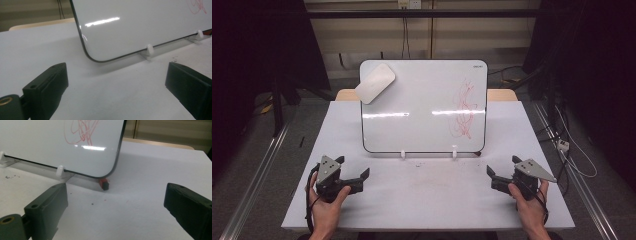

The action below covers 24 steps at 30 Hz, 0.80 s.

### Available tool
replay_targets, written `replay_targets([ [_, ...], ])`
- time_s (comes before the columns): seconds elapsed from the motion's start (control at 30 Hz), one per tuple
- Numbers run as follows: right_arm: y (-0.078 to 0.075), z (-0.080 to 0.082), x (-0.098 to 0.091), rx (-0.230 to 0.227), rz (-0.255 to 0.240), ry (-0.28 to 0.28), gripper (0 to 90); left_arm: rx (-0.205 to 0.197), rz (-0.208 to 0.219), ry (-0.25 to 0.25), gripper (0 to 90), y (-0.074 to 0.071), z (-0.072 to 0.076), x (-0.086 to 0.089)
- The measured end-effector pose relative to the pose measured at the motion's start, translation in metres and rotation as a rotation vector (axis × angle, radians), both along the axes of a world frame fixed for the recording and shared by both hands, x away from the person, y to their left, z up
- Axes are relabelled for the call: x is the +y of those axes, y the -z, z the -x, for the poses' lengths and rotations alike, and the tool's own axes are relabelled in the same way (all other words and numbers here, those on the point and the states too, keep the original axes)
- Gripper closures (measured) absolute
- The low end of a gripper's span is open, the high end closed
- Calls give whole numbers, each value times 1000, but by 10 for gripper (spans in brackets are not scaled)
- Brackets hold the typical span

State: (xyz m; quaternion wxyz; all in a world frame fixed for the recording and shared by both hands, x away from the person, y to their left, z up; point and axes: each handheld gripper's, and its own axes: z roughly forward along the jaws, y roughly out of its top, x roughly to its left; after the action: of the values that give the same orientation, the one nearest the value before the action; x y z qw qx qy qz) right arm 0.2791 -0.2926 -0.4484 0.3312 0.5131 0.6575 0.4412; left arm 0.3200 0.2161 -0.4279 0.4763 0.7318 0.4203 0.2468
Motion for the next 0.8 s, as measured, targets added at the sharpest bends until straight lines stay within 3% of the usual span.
replay_targets([
  [0.27,0,-2,-1,14,-13,-12,51,21,1,6,51,2,-3,1],
  [0.37,1,-3,-1,28,-20,-25,51,31,-1,-16,49,3,-4,2],
  [0.53,1,-2,-2,28,-22,-24,48,19,-9,-22,54,-1,-9,2],
  [0.8,3,-2,-3,39,-27,-18,49,-19,2,-3,57,-19,-22,2],
])
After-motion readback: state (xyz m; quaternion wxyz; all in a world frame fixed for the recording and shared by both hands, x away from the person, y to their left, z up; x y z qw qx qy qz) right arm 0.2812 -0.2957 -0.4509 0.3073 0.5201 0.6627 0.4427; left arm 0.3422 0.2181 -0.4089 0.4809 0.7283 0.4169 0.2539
